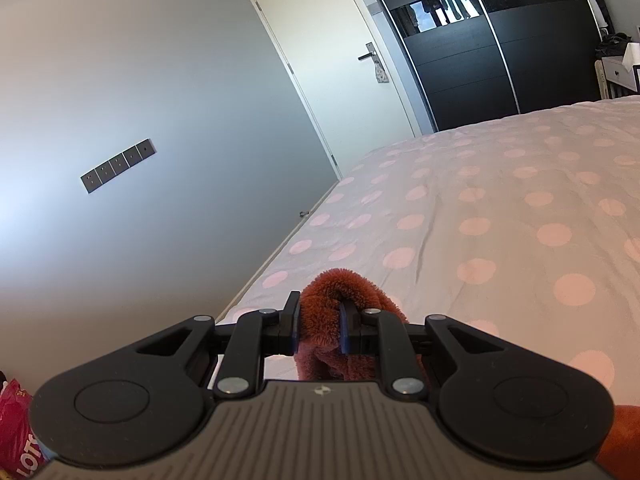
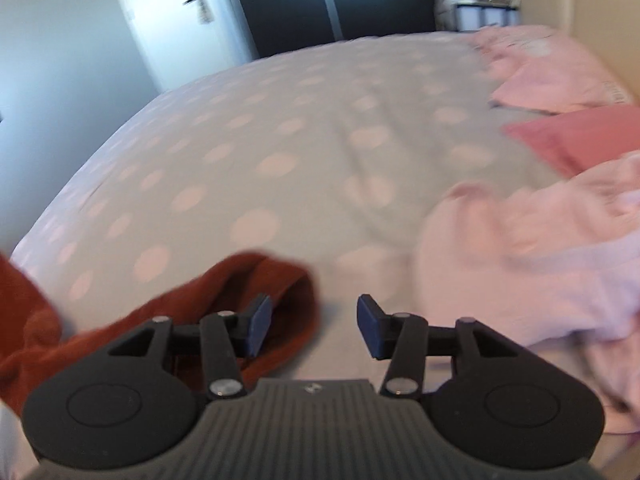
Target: Fold clothes
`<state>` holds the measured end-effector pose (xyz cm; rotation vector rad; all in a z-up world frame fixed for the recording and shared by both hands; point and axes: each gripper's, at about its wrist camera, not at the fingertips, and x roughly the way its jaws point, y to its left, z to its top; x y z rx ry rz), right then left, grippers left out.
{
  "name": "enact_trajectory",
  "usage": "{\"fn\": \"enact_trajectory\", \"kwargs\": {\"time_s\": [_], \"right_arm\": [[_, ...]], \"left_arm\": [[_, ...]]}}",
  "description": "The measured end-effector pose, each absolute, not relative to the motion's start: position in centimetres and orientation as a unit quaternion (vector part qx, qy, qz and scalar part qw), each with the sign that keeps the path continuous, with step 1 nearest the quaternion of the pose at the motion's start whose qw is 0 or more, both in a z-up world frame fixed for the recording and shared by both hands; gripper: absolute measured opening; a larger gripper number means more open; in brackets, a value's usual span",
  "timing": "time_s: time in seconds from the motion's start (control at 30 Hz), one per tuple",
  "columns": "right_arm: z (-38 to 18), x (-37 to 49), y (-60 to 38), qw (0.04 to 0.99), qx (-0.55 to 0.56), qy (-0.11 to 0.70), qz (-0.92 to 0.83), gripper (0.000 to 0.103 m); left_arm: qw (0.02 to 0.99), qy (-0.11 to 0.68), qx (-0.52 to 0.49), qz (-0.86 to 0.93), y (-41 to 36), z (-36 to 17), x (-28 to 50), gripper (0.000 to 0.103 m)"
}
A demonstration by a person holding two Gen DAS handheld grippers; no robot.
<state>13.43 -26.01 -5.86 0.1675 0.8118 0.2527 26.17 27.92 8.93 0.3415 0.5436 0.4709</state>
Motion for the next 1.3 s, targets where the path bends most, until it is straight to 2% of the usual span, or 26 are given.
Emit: {"fn": "enact_trajectory", "kwargs": {"time_s": [0.2,0.23,0.27,0.3,0.33,0.63,0.87,1.0,1.2,1.3], "right_arm": [[-10.7,16.3,-22.3,0.892,0.111,0.413,0.142,0.049],[-11.2,16.6,-22.1,0.891,0.123,0.414,0.141,0.04],[-11.8,16.9,-22.0,0.889,0.134,0.415,0.139,0.023],[-11.7,16.8,-22.0,0.891,0.145,0.407,0.14,0.015],[-11.4,16.6,-22.0,0.893,0.157,0.397,0.141,0.013],[0.1,11.5,-29.8,0.961,0.108,0.251,-0.04,0.011],[7.9,11.3,-36.0,0.969,0.076,0.197,-0.129,0.011],[8.0,13.2,-38.0,0.96,0.057,0.223,-0.158,0.011],[4.2,16.6,-39.0,0.953,0.039,0.249,-0.17,0.011],[2.0,19.3,-38.6,0.949,0.031,0.263,-0.171,0.012]], "left_arm": [[0.916,0.275,0.17,0.239,28.7,8.5,25.9,0.016],[0.915,0.276,0.169,0.24,28.8,8.5,25.7,0.016],[0.915,0.277,0.169,0.242,29.0,8.5,25.6,0.016],[0.914,0.278,0.169,0.243,29.1,8.6,25.3,0.016],[0.913,0.277,0.17,0.245,29.3,8.7,25.1,0.016],[0.921,0.247,0.129,0.272,31.8,10.9,22.5,0.016],[0.94,0.226,0.147,0.212,27.9,11.5,27.2,0.016],[0.934,0.256,0.167,0.186,25.7,9.9,31.4,0.017],[0.918,0.303,0.191,0.171,25.1,5.5,35.4,0.019],[0.907,0.336,0.189,0.168,25.7,2.6,37.5,0.025]]}}
